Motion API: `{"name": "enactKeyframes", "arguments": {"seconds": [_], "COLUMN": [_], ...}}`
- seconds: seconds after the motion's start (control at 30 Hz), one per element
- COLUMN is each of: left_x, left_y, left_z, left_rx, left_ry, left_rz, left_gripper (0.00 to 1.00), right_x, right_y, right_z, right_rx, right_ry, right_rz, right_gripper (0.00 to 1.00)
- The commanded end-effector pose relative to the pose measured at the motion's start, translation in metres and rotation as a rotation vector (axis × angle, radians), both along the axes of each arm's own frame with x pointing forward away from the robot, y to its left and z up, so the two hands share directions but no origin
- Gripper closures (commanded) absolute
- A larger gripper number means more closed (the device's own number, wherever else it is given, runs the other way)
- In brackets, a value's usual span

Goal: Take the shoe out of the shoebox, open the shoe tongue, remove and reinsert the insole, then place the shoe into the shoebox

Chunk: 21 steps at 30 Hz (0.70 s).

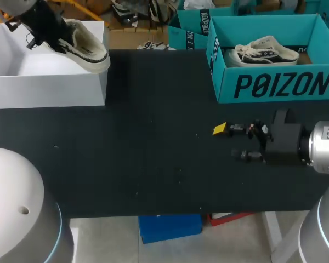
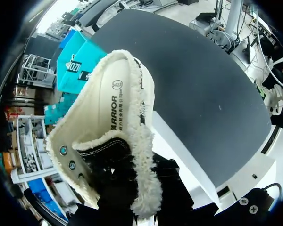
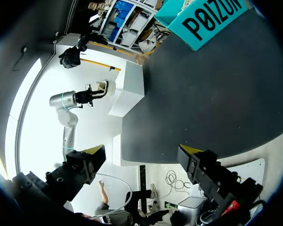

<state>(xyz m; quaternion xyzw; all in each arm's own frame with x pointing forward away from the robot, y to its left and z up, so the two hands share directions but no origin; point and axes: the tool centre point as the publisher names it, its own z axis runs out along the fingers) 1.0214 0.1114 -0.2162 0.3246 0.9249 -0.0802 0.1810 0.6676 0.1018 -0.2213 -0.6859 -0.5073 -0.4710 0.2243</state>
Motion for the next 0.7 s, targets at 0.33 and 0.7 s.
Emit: {"name": "enactKeyframes", "arguments": {"seconds": [0.33,0.7], "left_x": [-0.004,0.017], "left_y": [0.001,0.005], "left_z": [-0.001,0.001], "left_rx": [-0.014,-0.025], "left_ry": [-0.026,-0.038], "left_rz": [0.0,0.16], "left_gripper": [1.0,1.0], "right_x": [0.001,0.001], "right_y": [0.001,0.001], "right_z": [0.0,0.0], "right_rx": [0.0,0.0], "right_ry": [0.0,0.0], "right_rz": [0.0,0.0], "right_gripper": [0.0,0.0]}}
